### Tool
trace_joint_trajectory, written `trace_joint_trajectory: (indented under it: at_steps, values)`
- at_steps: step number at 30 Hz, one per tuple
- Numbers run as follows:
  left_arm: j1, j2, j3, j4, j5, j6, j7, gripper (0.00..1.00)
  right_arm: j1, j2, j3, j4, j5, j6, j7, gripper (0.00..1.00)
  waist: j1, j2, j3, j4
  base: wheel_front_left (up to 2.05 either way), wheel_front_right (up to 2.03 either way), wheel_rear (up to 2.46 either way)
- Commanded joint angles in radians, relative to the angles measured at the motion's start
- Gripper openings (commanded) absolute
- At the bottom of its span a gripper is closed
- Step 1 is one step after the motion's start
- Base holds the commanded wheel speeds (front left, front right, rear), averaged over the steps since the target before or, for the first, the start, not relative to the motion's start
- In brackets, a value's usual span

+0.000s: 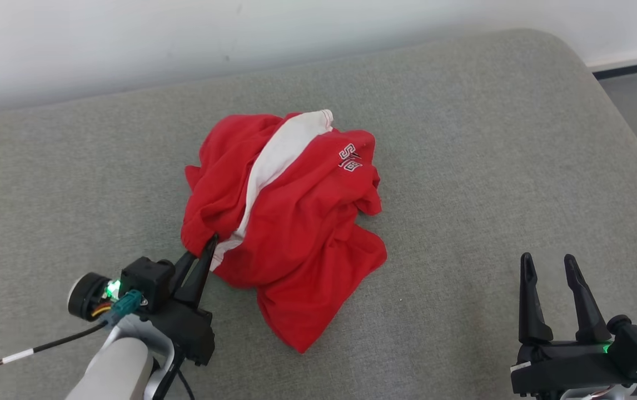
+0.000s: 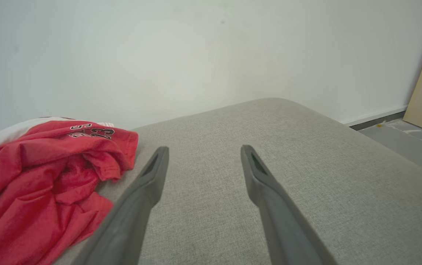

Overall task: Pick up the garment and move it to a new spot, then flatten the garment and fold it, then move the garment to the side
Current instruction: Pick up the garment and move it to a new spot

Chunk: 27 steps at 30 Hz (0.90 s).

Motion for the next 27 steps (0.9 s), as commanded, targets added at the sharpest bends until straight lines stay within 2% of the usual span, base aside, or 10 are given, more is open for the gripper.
trace_joint_trajectory:
  at_steps: [1, 4, 9, 19, 27]
  values:
    - [-0.015, 0.005, 0.001, -0.013, 0.008, 0.002, -0.003, 0.00, 0.009, -0.002, 0.000, 0.002, -0.001, 0.003, -0.001, 1.00, -0.0001, -0.0002, -0.024, 0.020, 0.00, 0.00, 0.00]
    - [-0.040, 0.010, -0.007, -0.060, 0.020, 0.002, -0.003, 0.00, 0.012, -0.001, 0.005, 0.010, 0.007, 0.003, -0.001, 1.00, -0.0001, -0.0002, -0.049, 0.038, 0.00, 0.00, 0.00]
    - [-0.150, 0.030, -0.076, -0.122, 0.028, 0.002, 0.008, 0.00, 0.015, -0.002, 0.011, 0.023, 0.013, 0.003, -0.001, 1.00, -0.0001, -0.0002, -0.083, 0.051, 0.00, 0.00, 0.00]
    - [-0.514, 0.076, -0.166, -0.186, -0.026, 0.002, 0.085, 0.00, 0.020, -0.002, 0.026, 0.030, 0.045, 0.003, -0.001, 1.00, -0.0001, -0.0002, -0.082, 0.016, 0.00, 0.00, 0.00]
    - [-0.785, 0.076, -0.216, -0.151, -0.080, 0.002, 0.105, 0.00, 0.015, -0.001, 0.019, 0.024, 0.054, 0.003, -0.001, 1.00, -0.0001, -0.0002, -0.061, 0.000, 0.00, 0.00, 0.00]
